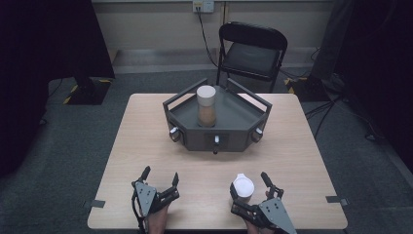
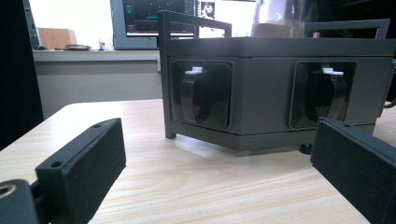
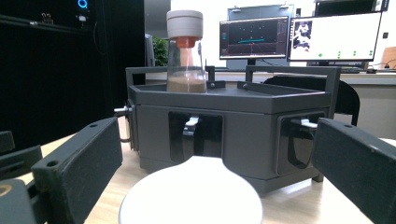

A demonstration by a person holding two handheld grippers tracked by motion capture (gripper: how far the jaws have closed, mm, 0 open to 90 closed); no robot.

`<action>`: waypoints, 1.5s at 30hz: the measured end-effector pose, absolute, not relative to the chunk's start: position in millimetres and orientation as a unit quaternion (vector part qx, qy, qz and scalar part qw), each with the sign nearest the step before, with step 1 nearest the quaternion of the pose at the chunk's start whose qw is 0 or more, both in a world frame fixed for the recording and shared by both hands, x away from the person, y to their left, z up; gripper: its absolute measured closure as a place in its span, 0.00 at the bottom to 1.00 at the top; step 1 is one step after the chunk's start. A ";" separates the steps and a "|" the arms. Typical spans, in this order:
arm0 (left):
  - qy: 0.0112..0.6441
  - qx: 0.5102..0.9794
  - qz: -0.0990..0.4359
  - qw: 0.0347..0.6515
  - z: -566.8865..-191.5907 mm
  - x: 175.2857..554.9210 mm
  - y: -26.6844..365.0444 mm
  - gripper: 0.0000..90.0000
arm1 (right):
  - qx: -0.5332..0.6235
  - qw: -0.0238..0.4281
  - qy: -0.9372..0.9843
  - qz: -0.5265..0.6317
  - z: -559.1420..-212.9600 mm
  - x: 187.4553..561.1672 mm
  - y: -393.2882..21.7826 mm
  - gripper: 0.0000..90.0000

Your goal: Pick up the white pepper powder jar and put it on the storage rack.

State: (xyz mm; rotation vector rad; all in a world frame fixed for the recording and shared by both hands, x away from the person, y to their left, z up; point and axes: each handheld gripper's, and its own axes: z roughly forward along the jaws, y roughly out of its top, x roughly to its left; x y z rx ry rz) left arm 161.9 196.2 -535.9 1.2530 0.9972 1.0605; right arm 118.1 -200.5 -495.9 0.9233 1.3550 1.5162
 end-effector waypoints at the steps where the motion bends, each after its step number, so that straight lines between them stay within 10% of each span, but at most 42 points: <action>1: 0.425 0.535 0.452 0.573 -535.9 161.8 196.2 0.03 | 0.371 0.437 0.547 0.609 -496.4 118.2 -200.1 0.01; 45: 0.427 0.534 0.454 0.572 -535.8 161.7 195.3 0.02 | 0.373 0.399 0.604 0.580 -512.1 121.1 -207.4 0.33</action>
